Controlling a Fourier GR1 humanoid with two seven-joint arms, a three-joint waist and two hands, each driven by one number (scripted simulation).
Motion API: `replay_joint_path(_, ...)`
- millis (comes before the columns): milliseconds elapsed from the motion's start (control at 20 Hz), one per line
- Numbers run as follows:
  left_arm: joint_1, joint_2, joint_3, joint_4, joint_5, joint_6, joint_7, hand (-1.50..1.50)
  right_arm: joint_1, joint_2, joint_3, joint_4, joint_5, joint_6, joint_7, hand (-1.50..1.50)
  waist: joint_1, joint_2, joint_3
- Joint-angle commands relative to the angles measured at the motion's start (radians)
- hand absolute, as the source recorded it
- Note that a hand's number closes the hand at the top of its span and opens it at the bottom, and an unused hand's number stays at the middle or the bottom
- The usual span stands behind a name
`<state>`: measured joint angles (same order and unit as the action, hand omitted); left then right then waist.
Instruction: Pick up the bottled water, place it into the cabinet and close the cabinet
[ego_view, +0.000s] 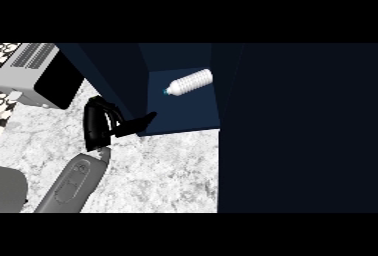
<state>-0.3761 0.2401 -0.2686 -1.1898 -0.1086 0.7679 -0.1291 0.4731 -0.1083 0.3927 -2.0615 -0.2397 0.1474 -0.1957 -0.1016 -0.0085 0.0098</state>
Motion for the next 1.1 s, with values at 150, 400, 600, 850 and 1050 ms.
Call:
replay_joint_path(150,-0.235,-0.040,0.041,0.228,0.009,-0.036,0.107,-1.50,-0.013,0.018,0.022,0.008,0.014,-0.008,-0.006,-1.50,-0.039,0.043,-0.012)
replay_joint_path(400,-0.238,-0.043,0.050,0.175,0.065,-0.093,0.053,-1.50,0.000,0.007,0.028,-0.001,0.012,0.001,-0.006,-1.50,-0.033,0.039,-0.013)
replay_joint_path(600,-0.214,-0.062,0.082,0.094,0.165,-0.157,-0.021,-1.50,0.007,-0.004,0.005,0.000,0.025,-0.007,-0.016,-1.50,-0.020,0.033,-0.015)
replay_joint_path(850,-0.184,-0.114,0.092,0.080,0.260,-0.253,-0.144,-1.50,0.023,0.012,0.023,-0.028,0.035,-0.030,-0.009,-1.50,0.014,0.024,-0.014)
replay_joint_path(1050,-0.202,-0.119,0.117,0.104,0.310,-0.341,-0.219,-1.50,0.018,-0.001,-0.022,-0.020,0.015,-0.028,-0.016,-1.50,0.035,0.022,-0.013)
